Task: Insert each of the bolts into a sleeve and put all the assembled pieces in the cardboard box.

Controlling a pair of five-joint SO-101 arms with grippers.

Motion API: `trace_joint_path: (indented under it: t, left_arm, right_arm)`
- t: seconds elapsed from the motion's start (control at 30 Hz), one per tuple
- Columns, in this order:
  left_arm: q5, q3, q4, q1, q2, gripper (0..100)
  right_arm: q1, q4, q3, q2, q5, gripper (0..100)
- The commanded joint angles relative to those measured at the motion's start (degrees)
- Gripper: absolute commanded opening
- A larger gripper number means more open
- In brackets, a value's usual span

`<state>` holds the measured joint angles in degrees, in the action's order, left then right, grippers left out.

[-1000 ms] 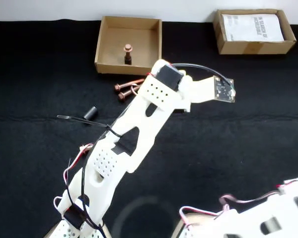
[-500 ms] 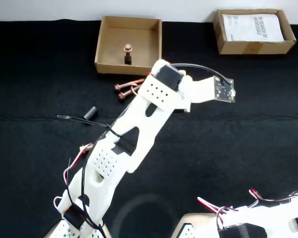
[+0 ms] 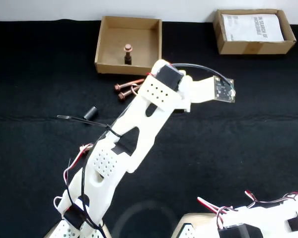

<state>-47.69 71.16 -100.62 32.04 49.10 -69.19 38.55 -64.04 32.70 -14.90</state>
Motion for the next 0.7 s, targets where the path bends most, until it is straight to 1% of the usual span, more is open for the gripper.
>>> trace_joint_path:
  t: [0.0, 0.23, 0.37, 0.53, 0.67]
  left_arm:
    - [0.35, 0.22, -0.35, 0.48, -4.88, 1]
    - [0.35, 0.22, -0.35, 0.40, -4.88, 1]
    - [0.35, 0.22, -0.35, 0.40, -4.88, 1]
    - [0.35, 0.22, -0.35, 0.31, -4.88, 1]
    - [0.35, 0.13, -0.35, 0.22, -4.88, 1]
  right_arm:
    - [1.63, -1.01, -0.31, -0.22, -0.44, 16.2]
    - [4.35, -1.10, 0.13, -0.22, -0.44, 16.2]
    - [4.53, -1.19, -0.22, -0.22, -0.53, 16.2]
    - [4.44, -7.34, -3.82, -1.54, -0.53, 16.2]
    - [4.18, -10.77, -4.70, -7.52, -0.35, 16.2]
